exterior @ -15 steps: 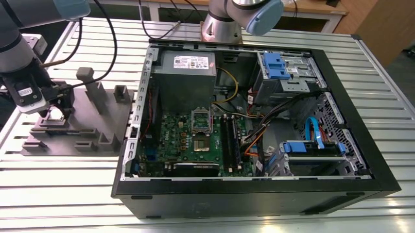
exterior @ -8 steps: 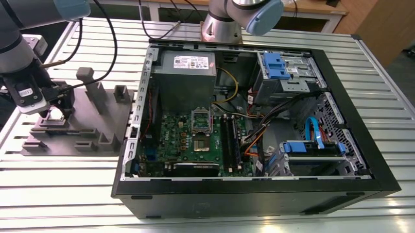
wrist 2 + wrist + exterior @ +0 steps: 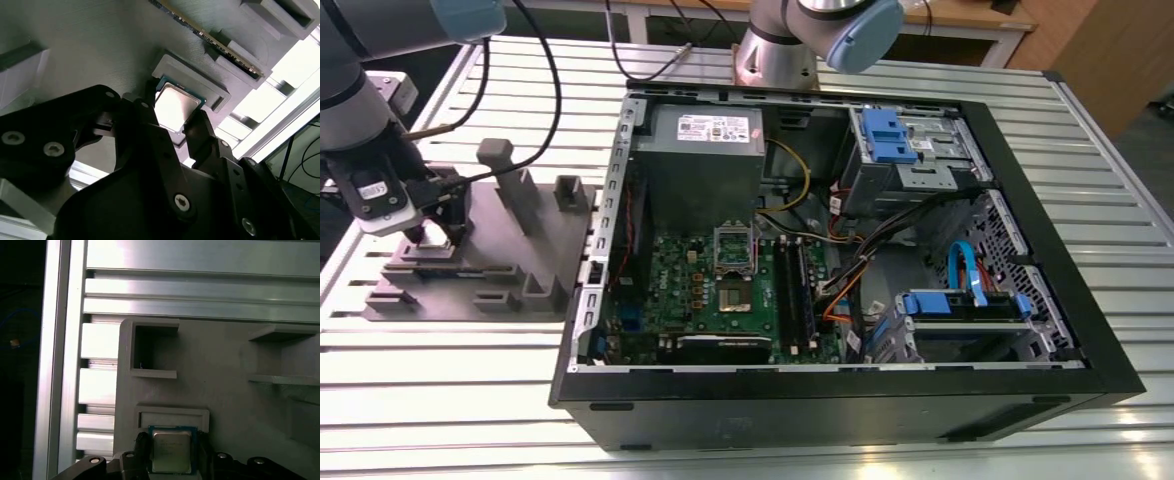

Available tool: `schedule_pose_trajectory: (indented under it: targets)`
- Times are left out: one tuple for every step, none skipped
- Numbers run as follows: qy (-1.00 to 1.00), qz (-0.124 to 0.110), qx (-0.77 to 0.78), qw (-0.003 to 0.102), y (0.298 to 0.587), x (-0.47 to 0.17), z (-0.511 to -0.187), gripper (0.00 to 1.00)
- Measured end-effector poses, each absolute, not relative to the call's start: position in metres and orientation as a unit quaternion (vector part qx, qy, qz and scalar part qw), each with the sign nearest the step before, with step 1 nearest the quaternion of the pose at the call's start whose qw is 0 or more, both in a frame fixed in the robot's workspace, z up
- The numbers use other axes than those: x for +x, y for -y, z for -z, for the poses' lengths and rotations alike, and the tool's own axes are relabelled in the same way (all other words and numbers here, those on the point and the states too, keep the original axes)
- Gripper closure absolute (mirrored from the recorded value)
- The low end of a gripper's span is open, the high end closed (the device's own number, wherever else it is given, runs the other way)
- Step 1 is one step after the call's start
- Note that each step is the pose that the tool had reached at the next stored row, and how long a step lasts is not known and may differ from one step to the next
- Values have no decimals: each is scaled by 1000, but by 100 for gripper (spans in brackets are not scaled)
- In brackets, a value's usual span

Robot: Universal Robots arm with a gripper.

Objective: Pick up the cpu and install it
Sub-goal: 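Pick up the cpu and move it towards the insertion slot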

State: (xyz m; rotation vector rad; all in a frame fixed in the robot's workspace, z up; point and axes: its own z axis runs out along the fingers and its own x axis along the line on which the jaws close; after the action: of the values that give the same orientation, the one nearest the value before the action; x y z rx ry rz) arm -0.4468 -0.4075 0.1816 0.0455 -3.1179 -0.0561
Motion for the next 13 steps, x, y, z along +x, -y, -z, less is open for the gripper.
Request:
schedule_pose_trajectory:
  targets:
    - [1000,18,15,11,407,-447,-182,50]
    - [1000,18,15,11,408,-447,-183,50]
    - [1000,18,15,11,407,-447,-183,50]
    - [1000,18,15,11,407,-447,-183,50]
    - [1000,18,15,11,407,-447,-183,50]
    - [1000,18,15,11,407,-447,-183,50]
    - [1000,18,15,11,408,-447,-184,50]
    - [1000,18,15,12,408,-447,-184,50]
    - [1000,18,15,12,408,-447,-183,50]
    - [1000,18,15,12,408,-447,-183,50]
    - [1000,18,15,12,408,-447,-183,50]
    - [1000,18,15,11,407,-447,-183,50]
    - [1000,18,15,12,408,-447,-182,50]
